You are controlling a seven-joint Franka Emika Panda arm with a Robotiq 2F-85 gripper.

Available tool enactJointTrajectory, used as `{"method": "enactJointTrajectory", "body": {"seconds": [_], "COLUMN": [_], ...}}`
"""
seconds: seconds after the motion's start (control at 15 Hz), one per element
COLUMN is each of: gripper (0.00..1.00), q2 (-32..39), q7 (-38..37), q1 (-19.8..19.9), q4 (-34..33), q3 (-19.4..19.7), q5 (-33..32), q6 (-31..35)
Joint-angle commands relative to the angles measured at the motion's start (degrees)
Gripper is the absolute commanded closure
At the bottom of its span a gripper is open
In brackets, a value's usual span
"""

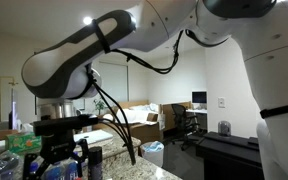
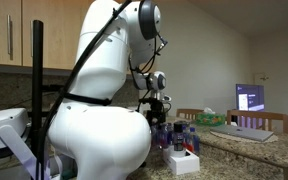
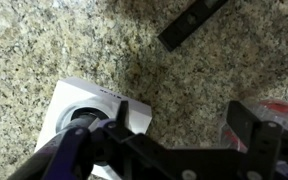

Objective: Put the black bottle on the white box, place the tape over the bottle, put the black object on top of the black bottle

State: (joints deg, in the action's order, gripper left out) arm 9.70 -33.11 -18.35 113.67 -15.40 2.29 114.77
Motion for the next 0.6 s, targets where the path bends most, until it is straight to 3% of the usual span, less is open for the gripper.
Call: {"method": "enactJointTrajectory", "body": {"seconds": [0.0, 0.2, 0.53], "gripper": [0.00, 0.00, 0.00], "q2": [0.0, -0.8, -1.9], "q7": [0.0, -0.2, -11.4], "q1": [-0.4, -0.5, -3.6], "q4": [-0.2, 2.9, 14.9], "q3": [0.4, -0.2, -2.8], "q5": [0.1, 3.4, 15.1], "q6": [-0.2, 3.9, 22.7]}}
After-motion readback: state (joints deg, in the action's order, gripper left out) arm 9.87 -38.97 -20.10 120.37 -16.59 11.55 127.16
